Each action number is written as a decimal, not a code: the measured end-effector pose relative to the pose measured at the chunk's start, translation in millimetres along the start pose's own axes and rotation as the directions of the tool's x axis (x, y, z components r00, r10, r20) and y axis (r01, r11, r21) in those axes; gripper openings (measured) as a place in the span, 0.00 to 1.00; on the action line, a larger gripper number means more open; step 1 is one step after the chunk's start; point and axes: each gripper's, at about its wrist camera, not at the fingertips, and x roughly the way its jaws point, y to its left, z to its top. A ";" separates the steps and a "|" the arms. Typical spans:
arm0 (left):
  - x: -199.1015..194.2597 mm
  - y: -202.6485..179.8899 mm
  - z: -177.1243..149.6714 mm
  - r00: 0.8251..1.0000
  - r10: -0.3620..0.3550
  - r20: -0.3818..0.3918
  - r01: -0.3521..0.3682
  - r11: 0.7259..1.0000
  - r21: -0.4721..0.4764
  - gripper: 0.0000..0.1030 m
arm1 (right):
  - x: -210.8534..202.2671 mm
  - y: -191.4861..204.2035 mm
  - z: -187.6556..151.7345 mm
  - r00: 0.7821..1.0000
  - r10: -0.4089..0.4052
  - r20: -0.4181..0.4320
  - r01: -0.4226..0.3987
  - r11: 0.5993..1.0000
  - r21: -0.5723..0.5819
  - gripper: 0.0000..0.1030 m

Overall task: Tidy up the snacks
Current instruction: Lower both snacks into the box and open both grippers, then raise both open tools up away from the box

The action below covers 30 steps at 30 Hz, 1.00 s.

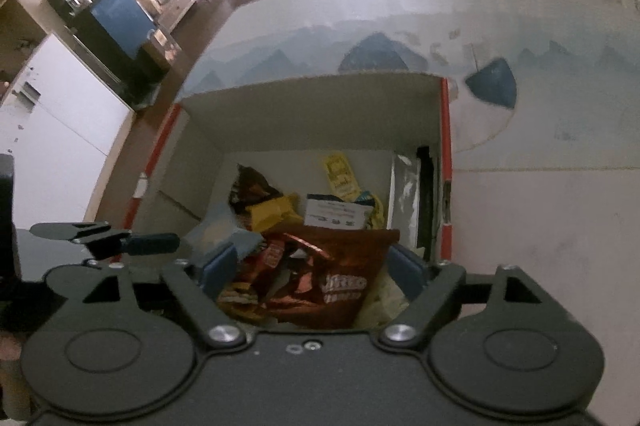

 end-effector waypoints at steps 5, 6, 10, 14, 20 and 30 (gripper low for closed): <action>-16.2 2.0 -8.4 0.999 0.002 0.038 -0.001 1.000 -0.007 0.64 | -19.1 7.8 -10.4 0.998 0.016 0.062 -0.015 1.000 -0.018 0.93; -19.6 2.6 -10.7 0.999 -0.001 0.044 0.001 1.000 -0.006 0.65 | -22.5 8.3 -13.1 0.998 0.018 0.068 -0.017 1.000 -0.014 0.93; -31.3 8.0 -19.7 0.998 -0.023 0.056 0.025 0.999 -0.026 0.66 | -31.1 10.2 -23.0 0.996 0.015 0.093 -0.014 1.000 -0.007 0.95; -49.4 5.7 -29.5 0.995 -0.011 0.100 0.012 1.000 -0.003 0.67 | -43.5 15.1 -35.4 0.989 -0.012 0.149 0.017 0.999 -0.028 1.00; -78.2 4.9 -42.6 0.987 -0.039 0.156 0.038 0.999 0.011 0.71 | -62.0 21.1 -48.0 0.972 -0.041 0.232 0.045 0.999 -0.011 1.00; -121.6 0.9 -60.4 0.960 -0.067 0.271 0.065 0.998 0.019 0.85 | -84.8 32.6 -66.7 0.924 -0.111 0.366 0.102 0.994 0.044 1.00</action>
